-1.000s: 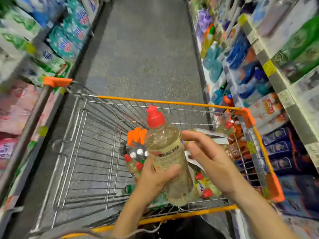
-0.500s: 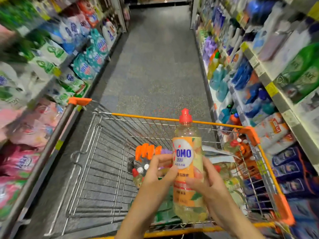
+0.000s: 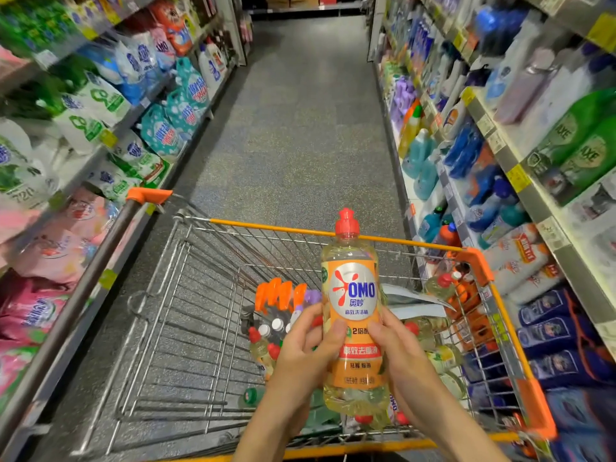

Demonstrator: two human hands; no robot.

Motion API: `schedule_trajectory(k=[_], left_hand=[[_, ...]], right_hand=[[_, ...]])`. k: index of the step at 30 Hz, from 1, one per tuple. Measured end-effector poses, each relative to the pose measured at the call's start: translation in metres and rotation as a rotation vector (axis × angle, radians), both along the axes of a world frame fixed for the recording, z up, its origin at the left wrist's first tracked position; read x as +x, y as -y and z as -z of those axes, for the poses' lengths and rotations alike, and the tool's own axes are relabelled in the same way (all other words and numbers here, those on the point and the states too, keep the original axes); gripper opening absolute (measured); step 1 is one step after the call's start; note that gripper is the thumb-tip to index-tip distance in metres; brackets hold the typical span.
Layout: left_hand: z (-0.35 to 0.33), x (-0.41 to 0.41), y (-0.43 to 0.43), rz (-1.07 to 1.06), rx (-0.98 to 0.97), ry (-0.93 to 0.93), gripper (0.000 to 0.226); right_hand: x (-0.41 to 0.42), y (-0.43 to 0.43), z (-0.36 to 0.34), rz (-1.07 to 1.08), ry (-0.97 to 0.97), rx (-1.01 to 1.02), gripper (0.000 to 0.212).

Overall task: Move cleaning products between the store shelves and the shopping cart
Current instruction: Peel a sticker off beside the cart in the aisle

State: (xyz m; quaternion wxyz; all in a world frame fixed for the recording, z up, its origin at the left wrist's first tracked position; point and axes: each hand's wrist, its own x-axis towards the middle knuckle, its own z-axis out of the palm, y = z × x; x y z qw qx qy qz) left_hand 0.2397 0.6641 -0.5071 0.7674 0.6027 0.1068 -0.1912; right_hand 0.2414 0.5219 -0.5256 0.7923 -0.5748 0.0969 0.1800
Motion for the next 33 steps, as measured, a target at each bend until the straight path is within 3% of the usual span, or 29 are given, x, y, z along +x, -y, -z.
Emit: schedule_trajectory(k=[10, 15, 28, 31, 33], left_hand=[[-0.007, -0.022, 0.012, 0.121, -0.056, 0.116, 0.052], [-0.018, -0.064, 0.017, 0.237, -0.100, 0.193, 0.064], [-0.059, -0.253, 0.035, 0.868, -0.241, 0.334, 0.023], [-0.069, -0.312, 0.047, 0.990, -0.294, 0.347, 0.044], [-0.077, -0.351, 0.056, 1.077, -0.317, 0.356, 0.044]], right_hand=[[-0.046, 0.009, -0.032, 0.189, 0.035, 0.017, 0.046], [-0.110, 0.006, -0.055, 0.293, 0.183, -0.042, 0.070], [-0.368, -0.029, -0.100, 0.967, 0.305, -0.170, 0.042], [-0.436, -0.033, -0.110, 1.098, 0.323, -0.225, 0.040], [-0.479, -0.034, -0.114, 1.186, 0.333, -0.267, 0.043]])
